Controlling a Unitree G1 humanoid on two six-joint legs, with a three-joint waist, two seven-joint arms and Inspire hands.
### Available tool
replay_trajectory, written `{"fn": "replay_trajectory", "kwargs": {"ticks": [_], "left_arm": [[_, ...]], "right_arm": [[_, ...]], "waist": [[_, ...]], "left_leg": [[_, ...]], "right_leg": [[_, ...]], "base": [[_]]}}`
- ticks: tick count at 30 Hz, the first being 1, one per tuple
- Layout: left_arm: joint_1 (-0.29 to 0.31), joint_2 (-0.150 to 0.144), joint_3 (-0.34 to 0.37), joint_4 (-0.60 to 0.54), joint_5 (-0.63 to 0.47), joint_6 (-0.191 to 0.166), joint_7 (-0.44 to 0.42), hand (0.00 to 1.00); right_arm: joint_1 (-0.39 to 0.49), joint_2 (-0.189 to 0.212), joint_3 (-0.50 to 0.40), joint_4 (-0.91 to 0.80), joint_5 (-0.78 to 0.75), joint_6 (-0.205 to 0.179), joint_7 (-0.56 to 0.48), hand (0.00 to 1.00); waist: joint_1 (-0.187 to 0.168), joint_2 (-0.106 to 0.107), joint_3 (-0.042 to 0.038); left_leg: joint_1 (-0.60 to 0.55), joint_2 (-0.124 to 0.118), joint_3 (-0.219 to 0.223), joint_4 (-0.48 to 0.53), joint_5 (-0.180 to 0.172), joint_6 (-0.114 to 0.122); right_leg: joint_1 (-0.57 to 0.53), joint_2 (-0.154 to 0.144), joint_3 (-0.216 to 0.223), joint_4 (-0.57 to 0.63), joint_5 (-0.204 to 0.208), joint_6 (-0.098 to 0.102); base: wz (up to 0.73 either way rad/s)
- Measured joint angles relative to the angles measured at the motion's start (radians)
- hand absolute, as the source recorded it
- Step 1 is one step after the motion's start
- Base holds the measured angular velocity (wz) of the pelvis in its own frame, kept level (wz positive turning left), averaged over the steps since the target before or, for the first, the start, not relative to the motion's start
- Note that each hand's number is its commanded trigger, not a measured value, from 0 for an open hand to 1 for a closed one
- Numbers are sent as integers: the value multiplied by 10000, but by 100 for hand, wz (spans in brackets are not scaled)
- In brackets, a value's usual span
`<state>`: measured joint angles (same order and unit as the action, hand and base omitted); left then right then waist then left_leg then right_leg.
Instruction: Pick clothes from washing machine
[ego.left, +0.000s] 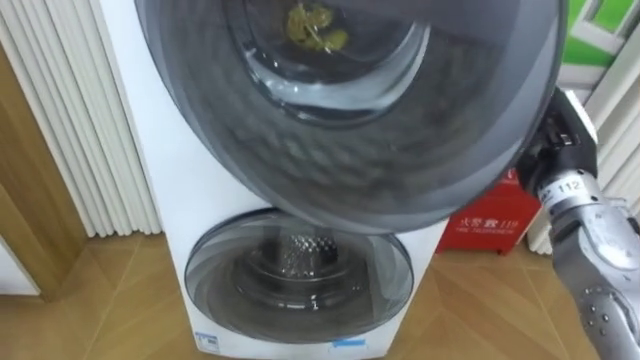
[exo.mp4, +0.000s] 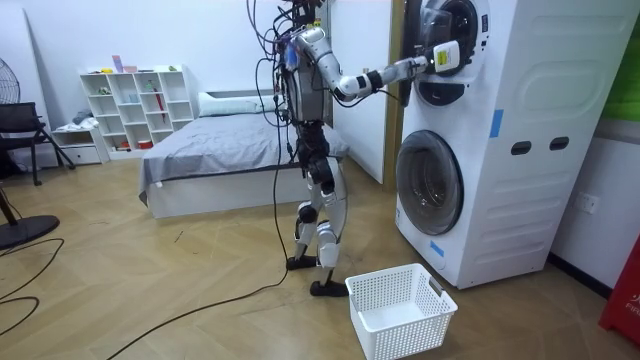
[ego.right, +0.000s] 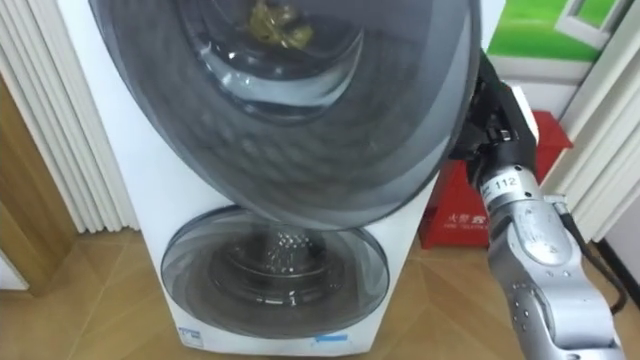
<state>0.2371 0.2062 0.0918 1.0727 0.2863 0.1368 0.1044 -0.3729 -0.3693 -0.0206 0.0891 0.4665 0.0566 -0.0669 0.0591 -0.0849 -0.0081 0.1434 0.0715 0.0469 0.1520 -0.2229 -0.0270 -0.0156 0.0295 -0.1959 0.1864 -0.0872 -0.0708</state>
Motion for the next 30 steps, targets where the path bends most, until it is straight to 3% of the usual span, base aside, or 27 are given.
{"fn": "replay_trajectory", "kwargs": {"ticks": [4,15,23,27,30], "left_arm": [[67,7,-2,-27,-6,-26,0,0],[-44,34,-185,-20,-11,-72,18,0],[-166,-16,-210,67,-6,-151,34,0],[-255,-21,-268,84,-11,-242,37,0],[-205,-18,-308,85,-105,-313,52,0]], "right_arm": [[1,1,1,-113,-15,0,62,0],[238,-1,1,-593,-459,-2,43,0],[2041,80,426,-1859,-1450,-149,412,0],[2516,124,454,-2079,-1694,-121,629,0],[2902,270,684,-3151,-1653,-127,767,0]], "waist": [[12,-95,14],[-16,41,91],[25,221,59],[73,269,52],[108,318,42]], "left_leg": [[23,-2,-63,-19,-53,-15],[1,20,-75,-65,-99,-8],[2,33,100,-38,-98,-8],[-67,45,322,-39,-97,-8],[-78,53,411,-6,-97,-8]], "right_leg": [[60,54,-29,-10,-9,18],[31,59,-52,-46,-65,54],[92,52,-11,-194,-78,71],[6,65,33,-187,-86,76],[-9,67,39,-183,-87,69]], "base": [[4],[0],[-1],[-3],[-4]]}}
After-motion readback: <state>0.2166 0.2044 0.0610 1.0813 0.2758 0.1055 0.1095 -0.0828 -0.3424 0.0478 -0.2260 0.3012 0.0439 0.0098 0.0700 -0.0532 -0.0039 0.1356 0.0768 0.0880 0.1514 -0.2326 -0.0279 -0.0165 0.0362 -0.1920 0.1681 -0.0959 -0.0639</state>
